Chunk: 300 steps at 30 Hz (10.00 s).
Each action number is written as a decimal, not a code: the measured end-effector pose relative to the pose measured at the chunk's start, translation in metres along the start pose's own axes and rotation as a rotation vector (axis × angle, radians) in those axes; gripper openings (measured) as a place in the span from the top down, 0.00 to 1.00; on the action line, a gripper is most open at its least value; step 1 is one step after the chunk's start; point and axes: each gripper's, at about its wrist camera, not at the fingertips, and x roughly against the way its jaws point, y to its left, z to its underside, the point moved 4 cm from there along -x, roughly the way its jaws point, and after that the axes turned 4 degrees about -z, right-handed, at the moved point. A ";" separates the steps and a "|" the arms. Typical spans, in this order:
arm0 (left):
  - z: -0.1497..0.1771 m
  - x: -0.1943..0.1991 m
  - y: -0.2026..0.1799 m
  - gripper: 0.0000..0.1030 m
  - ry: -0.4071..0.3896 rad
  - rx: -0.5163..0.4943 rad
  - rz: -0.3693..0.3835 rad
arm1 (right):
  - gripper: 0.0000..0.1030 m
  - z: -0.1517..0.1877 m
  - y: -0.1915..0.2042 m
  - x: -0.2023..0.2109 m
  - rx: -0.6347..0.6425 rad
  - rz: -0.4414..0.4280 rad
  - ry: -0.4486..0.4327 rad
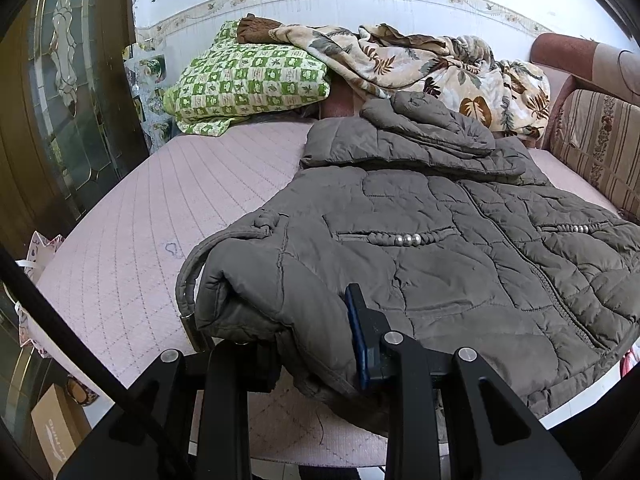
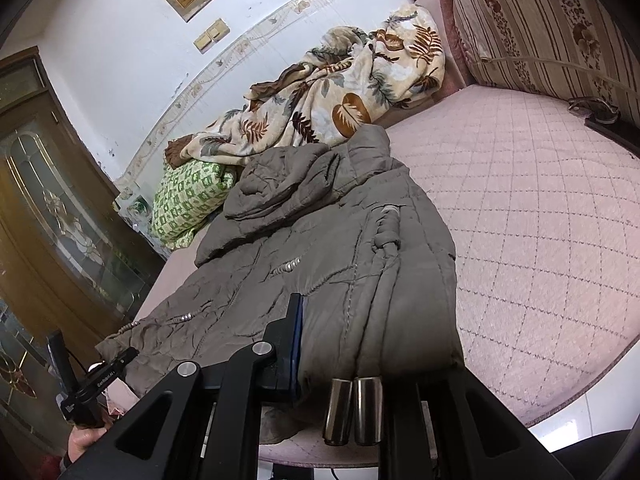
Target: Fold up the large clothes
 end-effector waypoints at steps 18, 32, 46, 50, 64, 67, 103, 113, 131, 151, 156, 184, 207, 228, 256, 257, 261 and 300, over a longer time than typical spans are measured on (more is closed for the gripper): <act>-0.018 0.009 0.004 0.74 -0.025 -0.006 0.009 | 0.84 -0.028 0.015 0.002 0.029 -0.031 -0.027; -0.055 0.011 0.009 0.72 -0.067 -0.009 0.011 | 0.84 -0.069 0.039 -0.006 0.068 -0.064 -0.064; -0.139 -0.002 0.009 0.71 -0.084 0.016 0.057 | 0.84 -0.119 0.057 -0.021 0.096 -0.067 -0.093; -0.164 -0.010 0.005 0.70 -0.083 0.005 0.066 | 0.84 -0.136 0.060 -0.029 0.100 -0.064 -0.097; -0.258 -0.101 0.000 0.67 0.021 0.045 0.137 | 0.84 -0.223 0.069 -0.114 0.111 -0.053 -0.078; -0.277 -0.139 -0.007 0.66 0.067 0.054 0.147 | 0.84 -0.241 0.066 -0.144 0.114 -0.036 -0.059; -0.309 -0.230 -0.024 0.39 0.101 0.097 0.182 | 0.59 -0.300 -0.029 -0.262 -0.141 0.002 0.107; -0.279 -0.268 -0.148 0.39 0.208 -0.086 0.224 | 0.58 -0.217 0.027 -0.322 0.241 0.142 0.260; -0.275 -0.326 -0.138 0.25 0.241 -0.018 0.161 | 0.57 -0.214 -0.008 -0.376 0.203 0.221 0.386; -0.173 -0.206 -0.062 0.25 0.065 0.010 -0.069 | 0.40 -0.146 0.070 -0.263 0.352 0.203 0.120; -0.167 -0.229 -0.060 0.24 0.081 0.013 -0.061 | 0.40 -0.139 0.055 -0.290 0.346 0.238 0.183; -0.168 -0.242 -0.063 0.22 0.090 -0.009 -0.075 | 0.35 -0.126 0.029 -0.310 0.259 0.195 0.276; -0.168 -0.246 -0.008 0.21 0.254 0.184 -0.064 | 0.34 -0.159 -0.043 -0.253 -0.068 0.193 0.232; -0.121 -0.213 0.074 0.20 0.420 0.681 0.270 | 0.31 -0.146 -0.111 -0.161 -0.509 0.049 0.093; -0.103 -0.259 0.064 0.20 0.442 0.926 0.449 | 0.26 -0.124 -0.135 -0.201 -0.669 0.003 0.095; -0.105 -0.261 0.064 0.20 0.437 0.921 0.449 | 0.26 -0.123 -0.135 -0.204 -0.672 0.005 0.097; -0.110 -0.267 0.062 0.20 0.417 0.909 0.452 | 0.25 -0.123 -0.137 -0.210 -0.681 0.000 0.080; -0.169 -0.250 0.045 0.65 0.209 0.553 0.376 | 0.69 -0.167 -0.066 -0.217 -0.303 0.110 0.017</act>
